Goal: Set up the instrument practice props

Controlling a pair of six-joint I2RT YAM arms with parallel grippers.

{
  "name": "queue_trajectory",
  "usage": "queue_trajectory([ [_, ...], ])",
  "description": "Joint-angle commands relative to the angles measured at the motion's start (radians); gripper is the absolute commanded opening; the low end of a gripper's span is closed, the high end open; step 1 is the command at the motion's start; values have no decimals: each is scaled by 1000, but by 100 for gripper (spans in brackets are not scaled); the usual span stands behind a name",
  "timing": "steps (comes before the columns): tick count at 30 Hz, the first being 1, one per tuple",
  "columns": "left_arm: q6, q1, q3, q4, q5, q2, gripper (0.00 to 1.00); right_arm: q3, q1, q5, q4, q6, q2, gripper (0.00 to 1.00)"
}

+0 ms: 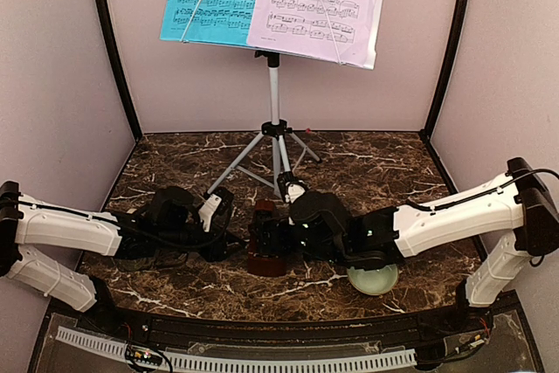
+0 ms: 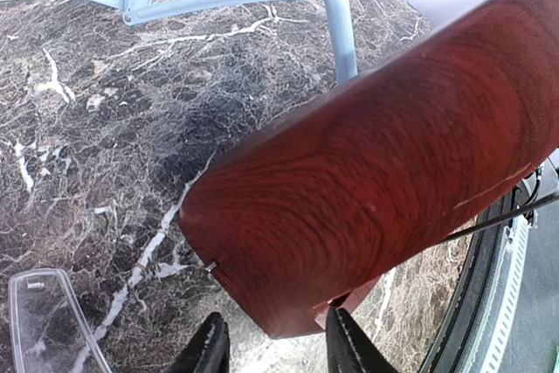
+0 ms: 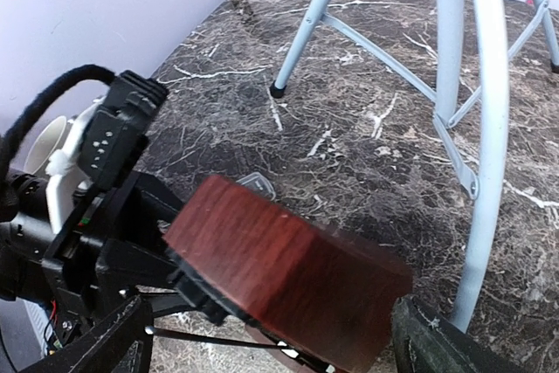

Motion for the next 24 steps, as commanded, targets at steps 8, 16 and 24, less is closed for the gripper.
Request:
queue_trajectory([
  [8, 13, -5, -19, 2, -11, -53, 41, 15, 9, 134, -95, 58, -9, 90],
  [16, 19, -4, -5, -16, -27, -58, 42, -107, 9, 175, -136, 108, -140, 89],
  [24, -27, 19, 22, -70, -45, -97, 47, -247, -21, 212, -204, 181, -268, 89],
])
